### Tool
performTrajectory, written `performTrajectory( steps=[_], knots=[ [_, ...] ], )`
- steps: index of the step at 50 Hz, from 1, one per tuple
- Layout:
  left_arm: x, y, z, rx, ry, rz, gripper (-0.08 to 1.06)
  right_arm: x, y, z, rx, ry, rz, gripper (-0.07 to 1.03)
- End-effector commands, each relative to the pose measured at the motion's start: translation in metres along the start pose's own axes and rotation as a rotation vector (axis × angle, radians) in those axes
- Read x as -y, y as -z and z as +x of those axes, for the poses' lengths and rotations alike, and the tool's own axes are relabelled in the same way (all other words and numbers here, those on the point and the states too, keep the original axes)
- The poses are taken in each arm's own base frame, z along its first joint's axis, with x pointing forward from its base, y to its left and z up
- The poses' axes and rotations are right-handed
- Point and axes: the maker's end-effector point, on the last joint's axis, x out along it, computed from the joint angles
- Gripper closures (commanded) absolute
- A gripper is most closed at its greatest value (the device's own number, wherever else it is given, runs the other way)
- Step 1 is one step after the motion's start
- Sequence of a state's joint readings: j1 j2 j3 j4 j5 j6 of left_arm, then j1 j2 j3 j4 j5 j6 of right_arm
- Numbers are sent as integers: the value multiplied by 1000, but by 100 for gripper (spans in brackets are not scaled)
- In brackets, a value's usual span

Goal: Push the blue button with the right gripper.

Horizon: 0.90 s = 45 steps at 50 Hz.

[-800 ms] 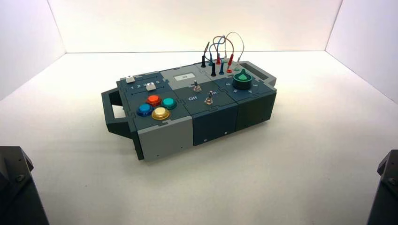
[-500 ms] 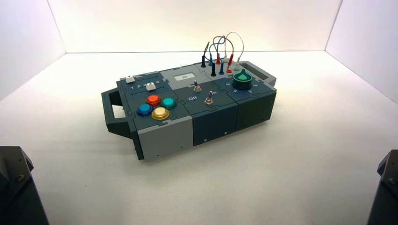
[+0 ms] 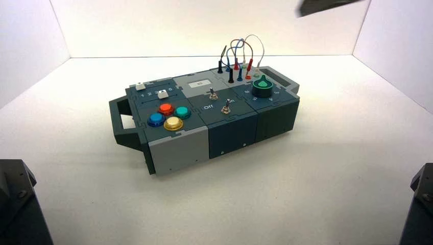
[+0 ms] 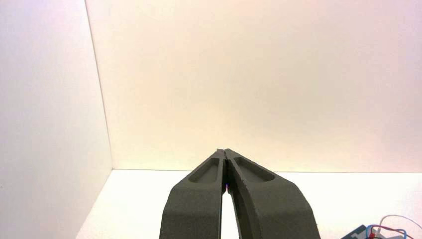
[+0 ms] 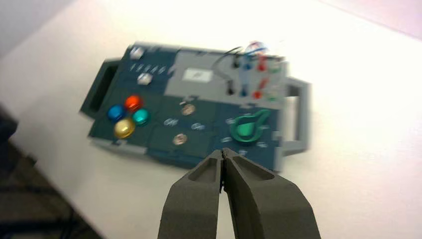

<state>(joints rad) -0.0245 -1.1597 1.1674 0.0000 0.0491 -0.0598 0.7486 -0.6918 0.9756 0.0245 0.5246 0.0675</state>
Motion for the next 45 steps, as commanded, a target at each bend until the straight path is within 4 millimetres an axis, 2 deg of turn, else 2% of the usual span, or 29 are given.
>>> performTrajectory(
  steps=[1, 13, 20, 25, 29, 45],
  knots=[
    [-2, -6, 3, 10, -9, 3, 101, -30, -29, 16, -38, -66, -44, 98],
    [-2, -6, 3, 10, -9, 1, 101, -76, -37, 67, -203, -130, -111, 98],
    [-2, -6, 4, 8, -9, 3, 101, -97, -27, 103, -332, -136, -154, 98],
    [-2, -7, 3, 11, -9, 3, 101, -104, -22, 123, -405, -134, -159, 98],
    [-2, -7, 3, 11, -9, 3, 101, -113, -23, 134, -437, -148, -159, 98],
    [-2, -8, 2, 16, -8, 3, 101, -139, -36, 155, -481, -187, -160, 98]
  ],
)
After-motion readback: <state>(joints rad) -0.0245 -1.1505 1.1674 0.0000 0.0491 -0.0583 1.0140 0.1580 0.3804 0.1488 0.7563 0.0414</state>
